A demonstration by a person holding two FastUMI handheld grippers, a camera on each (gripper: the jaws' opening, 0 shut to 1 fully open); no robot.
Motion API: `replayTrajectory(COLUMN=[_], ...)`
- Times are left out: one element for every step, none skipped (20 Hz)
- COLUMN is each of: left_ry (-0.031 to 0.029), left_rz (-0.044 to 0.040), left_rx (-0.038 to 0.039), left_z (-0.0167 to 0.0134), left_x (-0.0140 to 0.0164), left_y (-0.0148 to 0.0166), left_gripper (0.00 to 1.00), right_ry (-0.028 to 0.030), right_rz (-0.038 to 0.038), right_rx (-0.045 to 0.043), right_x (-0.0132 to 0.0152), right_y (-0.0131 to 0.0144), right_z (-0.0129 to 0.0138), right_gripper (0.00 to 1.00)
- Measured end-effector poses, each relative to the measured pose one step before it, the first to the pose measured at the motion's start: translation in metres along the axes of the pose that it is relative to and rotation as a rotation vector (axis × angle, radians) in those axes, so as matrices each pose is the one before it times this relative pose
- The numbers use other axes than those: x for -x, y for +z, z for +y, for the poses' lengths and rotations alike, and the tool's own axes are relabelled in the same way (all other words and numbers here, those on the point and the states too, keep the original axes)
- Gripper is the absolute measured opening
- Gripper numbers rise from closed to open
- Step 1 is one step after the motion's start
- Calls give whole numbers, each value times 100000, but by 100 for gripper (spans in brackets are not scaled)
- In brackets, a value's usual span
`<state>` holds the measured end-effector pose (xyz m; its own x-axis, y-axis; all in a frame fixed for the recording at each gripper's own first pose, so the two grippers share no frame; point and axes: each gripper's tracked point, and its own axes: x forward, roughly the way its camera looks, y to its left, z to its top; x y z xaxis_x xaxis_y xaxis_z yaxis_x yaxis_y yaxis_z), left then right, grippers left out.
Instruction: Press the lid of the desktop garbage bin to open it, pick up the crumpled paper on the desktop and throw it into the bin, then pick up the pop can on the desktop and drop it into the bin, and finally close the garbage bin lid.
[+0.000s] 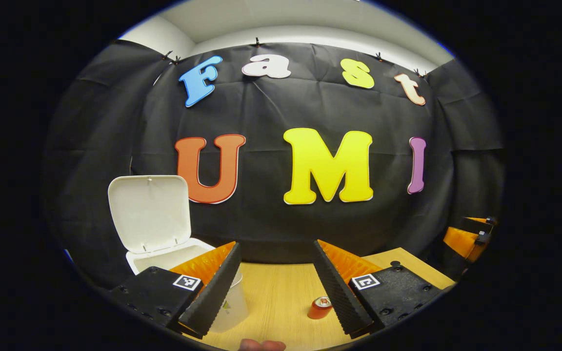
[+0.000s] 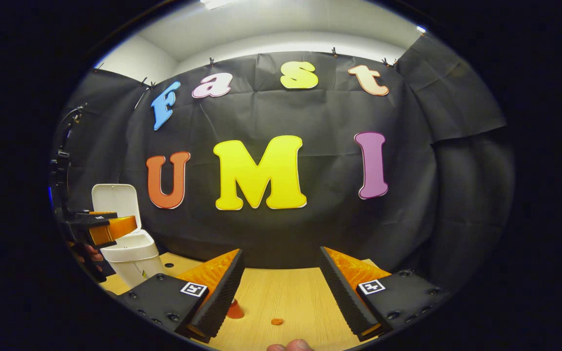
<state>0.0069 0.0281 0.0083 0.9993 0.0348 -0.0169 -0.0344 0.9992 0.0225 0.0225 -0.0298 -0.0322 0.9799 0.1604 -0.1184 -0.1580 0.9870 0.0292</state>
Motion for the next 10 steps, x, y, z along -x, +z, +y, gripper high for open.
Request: replayTrajectory(left_ry=[-267,-495,-619,-108,34,-358,-29,31,-124,-376], left_rz=[-115,200,699,907,1190,1234,1009,883,950,1234], left_rx=[138,682,489,259,-33,-387,-1006,-1027,-534,-54], left_z=[-266,-172,-290,-157,-31,-281,-75,63,-47,-114], left_x=[224,276,237,175,192,253,205,219,155,89], left_y=[-20,-193,-410,-302,-450,-525,-402,-462,-344,-374], left_gripper=[96,96,96,96,96,96,96,96,96,96], right_ry=[615,577,606,732,400,349,340,411,946,1246], right_rz=[1665,1396,1424,1441,1751,1917,1943,2109,2619,3224], right_rx=[321,675,728,107,-129,-145,81,129,127,193], right_x=[-83,29,-28,-2,-259,-230,-271,-314,-260,-424], right_y=[-705,-518,-660,-584,-729,-739,-807,-718,-963,-985], right_z=[-3,75,43,47,9,-112,-66,3,94,129], right_gripper=[96,94,94,96,94,96,96,94,94,96])
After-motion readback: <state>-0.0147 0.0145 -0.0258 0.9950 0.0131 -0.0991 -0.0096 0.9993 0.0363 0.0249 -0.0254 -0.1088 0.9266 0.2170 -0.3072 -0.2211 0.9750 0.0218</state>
